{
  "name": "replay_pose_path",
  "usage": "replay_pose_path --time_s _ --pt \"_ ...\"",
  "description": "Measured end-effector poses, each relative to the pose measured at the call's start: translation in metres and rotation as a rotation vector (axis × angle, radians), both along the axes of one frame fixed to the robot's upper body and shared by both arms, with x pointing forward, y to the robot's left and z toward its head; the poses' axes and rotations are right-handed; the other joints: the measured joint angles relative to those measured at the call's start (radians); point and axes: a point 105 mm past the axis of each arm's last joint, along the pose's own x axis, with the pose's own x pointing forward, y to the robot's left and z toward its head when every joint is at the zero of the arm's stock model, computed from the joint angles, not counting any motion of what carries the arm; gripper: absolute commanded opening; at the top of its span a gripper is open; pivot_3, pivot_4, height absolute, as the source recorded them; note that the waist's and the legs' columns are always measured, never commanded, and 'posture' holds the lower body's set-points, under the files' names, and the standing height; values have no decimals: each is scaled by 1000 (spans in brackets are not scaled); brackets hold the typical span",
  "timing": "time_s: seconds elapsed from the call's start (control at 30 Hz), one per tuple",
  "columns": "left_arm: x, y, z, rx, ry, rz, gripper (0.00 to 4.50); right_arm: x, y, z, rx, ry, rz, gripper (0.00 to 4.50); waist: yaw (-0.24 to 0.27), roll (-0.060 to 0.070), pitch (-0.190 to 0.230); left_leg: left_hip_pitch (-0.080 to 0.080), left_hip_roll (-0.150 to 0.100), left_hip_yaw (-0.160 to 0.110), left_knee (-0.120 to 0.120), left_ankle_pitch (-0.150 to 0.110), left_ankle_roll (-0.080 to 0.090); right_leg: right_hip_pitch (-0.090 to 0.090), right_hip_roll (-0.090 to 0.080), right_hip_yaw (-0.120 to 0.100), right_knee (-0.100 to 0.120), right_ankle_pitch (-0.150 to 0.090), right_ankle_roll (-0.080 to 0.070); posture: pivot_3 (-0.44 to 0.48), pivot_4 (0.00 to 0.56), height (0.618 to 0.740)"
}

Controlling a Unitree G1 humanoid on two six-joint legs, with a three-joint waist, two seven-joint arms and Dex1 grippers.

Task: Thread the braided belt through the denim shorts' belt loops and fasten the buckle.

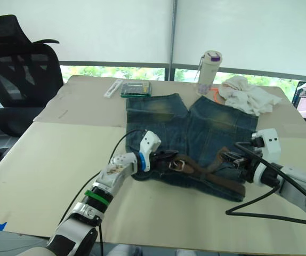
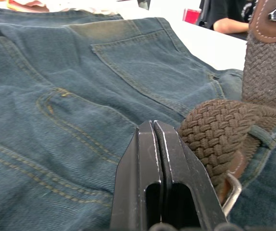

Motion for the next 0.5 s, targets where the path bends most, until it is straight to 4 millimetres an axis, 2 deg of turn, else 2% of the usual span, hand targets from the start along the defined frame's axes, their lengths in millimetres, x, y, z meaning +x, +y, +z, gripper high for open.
replay_pose_path --time_s 0.2,0.5 --pt "-6 -1 1 -13 -5 -24 60 -1 -1 0 -5 -3 -8 0 1 0 0 0 0 0 0 0 0 0 0 0 0 0 0 0 150 740" --pt "-11 -10 -12 75 -37 -54 60 -1 -4 3 -4 -10 -22 0 4 0 0 0 0 0 1 0 0 1 0 0 0 0 0 0 150 740"
